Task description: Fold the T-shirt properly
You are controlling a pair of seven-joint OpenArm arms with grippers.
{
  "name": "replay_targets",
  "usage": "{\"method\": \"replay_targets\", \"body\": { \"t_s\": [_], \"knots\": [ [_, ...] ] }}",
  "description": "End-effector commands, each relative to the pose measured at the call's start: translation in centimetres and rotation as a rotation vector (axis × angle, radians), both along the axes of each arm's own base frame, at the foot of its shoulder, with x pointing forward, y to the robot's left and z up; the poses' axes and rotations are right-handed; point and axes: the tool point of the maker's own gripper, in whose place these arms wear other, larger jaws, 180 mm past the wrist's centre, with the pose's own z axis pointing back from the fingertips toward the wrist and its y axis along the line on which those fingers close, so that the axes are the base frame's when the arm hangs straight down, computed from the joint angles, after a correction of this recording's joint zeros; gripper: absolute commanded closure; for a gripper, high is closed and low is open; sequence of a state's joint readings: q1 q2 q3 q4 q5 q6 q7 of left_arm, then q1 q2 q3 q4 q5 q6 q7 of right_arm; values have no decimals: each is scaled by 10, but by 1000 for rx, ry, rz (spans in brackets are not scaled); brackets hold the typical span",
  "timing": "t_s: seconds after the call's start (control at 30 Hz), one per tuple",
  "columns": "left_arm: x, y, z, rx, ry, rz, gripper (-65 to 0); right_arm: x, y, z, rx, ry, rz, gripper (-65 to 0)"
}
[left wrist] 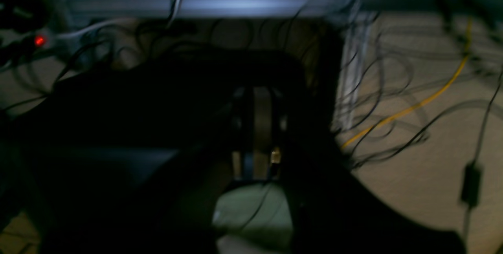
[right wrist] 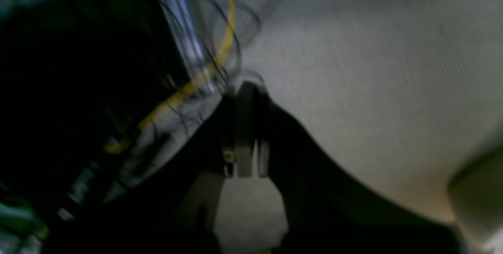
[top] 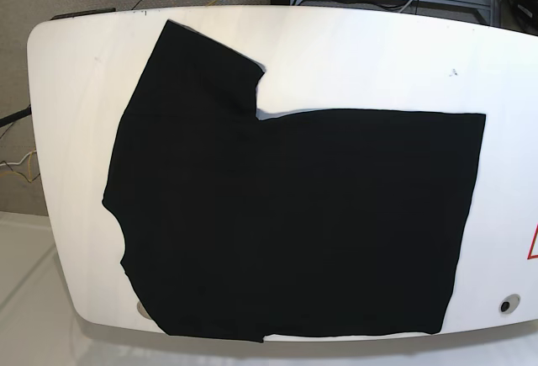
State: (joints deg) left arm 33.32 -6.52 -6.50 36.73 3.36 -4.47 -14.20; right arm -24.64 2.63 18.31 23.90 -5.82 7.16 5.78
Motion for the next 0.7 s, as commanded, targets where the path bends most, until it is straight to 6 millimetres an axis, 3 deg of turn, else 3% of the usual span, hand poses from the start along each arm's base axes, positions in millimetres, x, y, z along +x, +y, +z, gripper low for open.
{"method": "replay_targets", "body": {
  "t_s": [0.0,0.4,0.67],
  "knots": [
    [-1,7,10,14,-31,-20,-27,-2,-5,5,2,-26,-12,0],
    [-16,16,32,23,-57,-44,-11,-24,-13,32,49,-92,-47,0],
    [-17,20,53,23,-95,-66,0,-20,-20,52,52,-152,-1,0]
  ]
}}
